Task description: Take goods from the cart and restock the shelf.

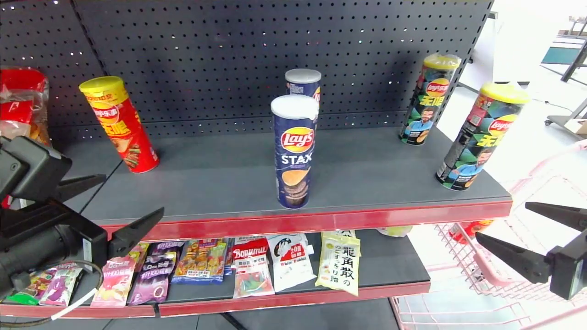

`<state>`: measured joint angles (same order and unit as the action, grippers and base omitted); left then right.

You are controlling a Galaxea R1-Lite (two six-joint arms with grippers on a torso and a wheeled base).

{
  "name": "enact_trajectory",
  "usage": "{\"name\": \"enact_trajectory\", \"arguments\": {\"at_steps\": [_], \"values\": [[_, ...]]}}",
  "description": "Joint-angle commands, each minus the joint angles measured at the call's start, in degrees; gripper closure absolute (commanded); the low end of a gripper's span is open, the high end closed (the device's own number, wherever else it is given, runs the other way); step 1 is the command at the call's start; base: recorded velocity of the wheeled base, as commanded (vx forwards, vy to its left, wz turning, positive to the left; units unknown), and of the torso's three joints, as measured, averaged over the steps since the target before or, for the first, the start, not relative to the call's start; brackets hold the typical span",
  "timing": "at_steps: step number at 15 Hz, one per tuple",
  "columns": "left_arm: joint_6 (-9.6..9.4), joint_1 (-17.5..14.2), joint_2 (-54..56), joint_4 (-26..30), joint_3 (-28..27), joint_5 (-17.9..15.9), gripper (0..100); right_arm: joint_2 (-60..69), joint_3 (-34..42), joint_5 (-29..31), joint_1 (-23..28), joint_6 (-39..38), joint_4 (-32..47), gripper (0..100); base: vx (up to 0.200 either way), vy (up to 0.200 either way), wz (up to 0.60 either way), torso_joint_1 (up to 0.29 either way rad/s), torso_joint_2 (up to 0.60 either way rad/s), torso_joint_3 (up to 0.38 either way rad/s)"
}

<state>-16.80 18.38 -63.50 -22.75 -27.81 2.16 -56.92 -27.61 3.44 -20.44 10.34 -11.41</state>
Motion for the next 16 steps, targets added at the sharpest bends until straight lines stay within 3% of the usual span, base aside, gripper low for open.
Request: {"name": "enact_trajectory", "arguments": {"at_steps": [1,13,14,16], "values": [[0.01,0.0,0.5,0.0,0.6,0.0,0,0.0,0.2,0.0,0.0,0.0,0.0,0,0.000,-0.200,0.00,0.012,0.00,-0.002],[-0.16,-0.5,1.9,0.0,1.5,0.0,0,0.0,0.6,0.1,0.1,0.0,-0.3,0,0.000,-0.200,0.00,0.001,0.00,0.004],[-0.96,-0.5,2.0,0.0,1.5,0.0,0,-0.1,0.7,0.0,0.1,0.0,-0.3,0,0.000,-0.200,0.00,0.002,0.00,0.007],[-1.04,-0.4,3.4,0.1,1.6,-1.1,0,0.0,1.5,0.0,0.1,0.1,-0.5,0,0.000,0.000,0.00,0.000,0.00,0.000]]}}
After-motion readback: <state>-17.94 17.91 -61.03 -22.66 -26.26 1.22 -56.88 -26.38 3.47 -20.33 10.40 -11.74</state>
